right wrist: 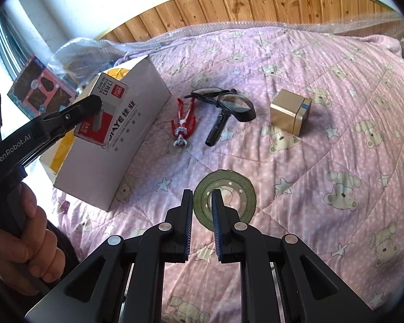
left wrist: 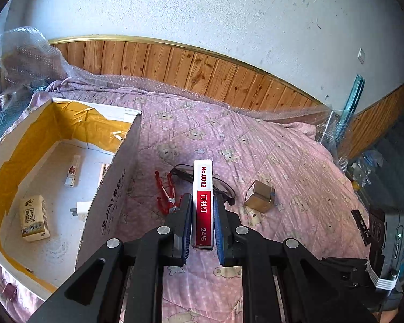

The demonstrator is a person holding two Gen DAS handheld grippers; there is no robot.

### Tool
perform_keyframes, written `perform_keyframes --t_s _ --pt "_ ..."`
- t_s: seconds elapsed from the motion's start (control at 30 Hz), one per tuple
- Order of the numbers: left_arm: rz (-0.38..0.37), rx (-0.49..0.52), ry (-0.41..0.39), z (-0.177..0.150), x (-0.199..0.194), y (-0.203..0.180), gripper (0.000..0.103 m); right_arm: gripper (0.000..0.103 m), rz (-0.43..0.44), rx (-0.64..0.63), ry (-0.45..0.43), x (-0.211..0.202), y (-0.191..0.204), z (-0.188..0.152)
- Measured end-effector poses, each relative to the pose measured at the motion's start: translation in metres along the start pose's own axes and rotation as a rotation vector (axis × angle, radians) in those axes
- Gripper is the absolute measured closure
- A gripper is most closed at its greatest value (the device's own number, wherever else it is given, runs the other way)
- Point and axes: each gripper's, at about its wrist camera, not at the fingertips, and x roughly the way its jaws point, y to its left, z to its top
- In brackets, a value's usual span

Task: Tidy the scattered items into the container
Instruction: 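Carry the staples box and tape roll with both tools over the cardboard box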

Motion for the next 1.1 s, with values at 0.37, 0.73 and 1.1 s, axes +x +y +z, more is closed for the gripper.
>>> perform_keyframes --t_s 0.37,0.73,1.1 --pt "-0.017 -0.04 -0.051 0.002 -0.028 0.02 0.087 0.089 0.002 -0.066 -0.011 -0.009 0.041 0.003" --pt "-0.053 -0.086 -0.088 0.008 -0.046 0.038 0.087 0.089 0.005 -0.114 -0.034 -0.015 0.073 0.015" --pt "-0.079 -0.136 -0.121 0.013 -0.061 0.056 0.087 0.089 0.023 -0.153 -0.073 -0.027 0.105 0.031"
